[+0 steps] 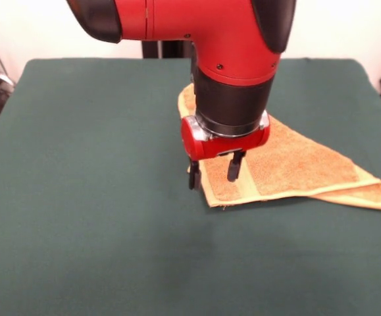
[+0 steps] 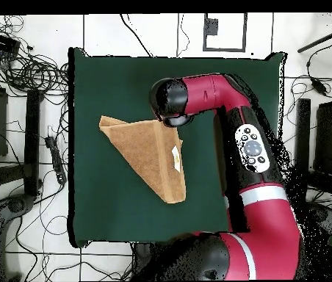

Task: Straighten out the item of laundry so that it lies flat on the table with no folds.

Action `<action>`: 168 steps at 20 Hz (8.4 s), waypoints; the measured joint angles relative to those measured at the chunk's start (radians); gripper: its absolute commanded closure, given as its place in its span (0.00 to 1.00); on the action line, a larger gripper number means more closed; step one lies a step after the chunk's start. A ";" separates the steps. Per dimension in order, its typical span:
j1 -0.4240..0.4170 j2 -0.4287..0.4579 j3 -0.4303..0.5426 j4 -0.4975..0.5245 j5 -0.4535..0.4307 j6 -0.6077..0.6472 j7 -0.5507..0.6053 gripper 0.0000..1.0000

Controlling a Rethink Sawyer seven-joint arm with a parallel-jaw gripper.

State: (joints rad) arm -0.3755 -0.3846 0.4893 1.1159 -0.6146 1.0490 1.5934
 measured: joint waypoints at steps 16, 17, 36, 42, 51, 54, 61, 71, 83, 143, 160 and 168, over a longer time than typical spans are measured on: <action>-0.024 0.026 0.006 -0.011 -0.041 -0.018 0.000 0.00; -0.027 0.028 0.006 -0.011 -0.041 -0.020 0.000 0.00; -0.098 0.067 0.079 0.010 0.004 -0.027 0.000 0.00; -0.115 0.069 0.113 0.022 0.013 -0.027 0.000 0.00; -0.106 0.082 0.130 0.038 -0.004 -0.027 0.000 0.00; -0.106 0.082 0.130 0.047 -0.026 -0.028 0.000 0.00; -0.103 0.082 0.130 0.067 -0.082 -0.049 0.000 0.00; -0.099 0.080 0.130 0.076 -0.156 -0.078 0.000 0.00; -0.099 0.051 0.130 0.094 -0.165 -0.132 0.000 0.00; -0.072 0.079 0.130 0.084 -0.247 -0.186 0.000 0.00; -0.026 0.102 0.130 0.006 -0.228 -0.037 0.000 0.00; -0.024 0.098 0.130 0.006 -0.203 0.005 0.000 0.00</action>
State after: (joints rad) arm -0.3999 -0.2866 0.6190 1.1220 -0.8177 1.0541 1.5932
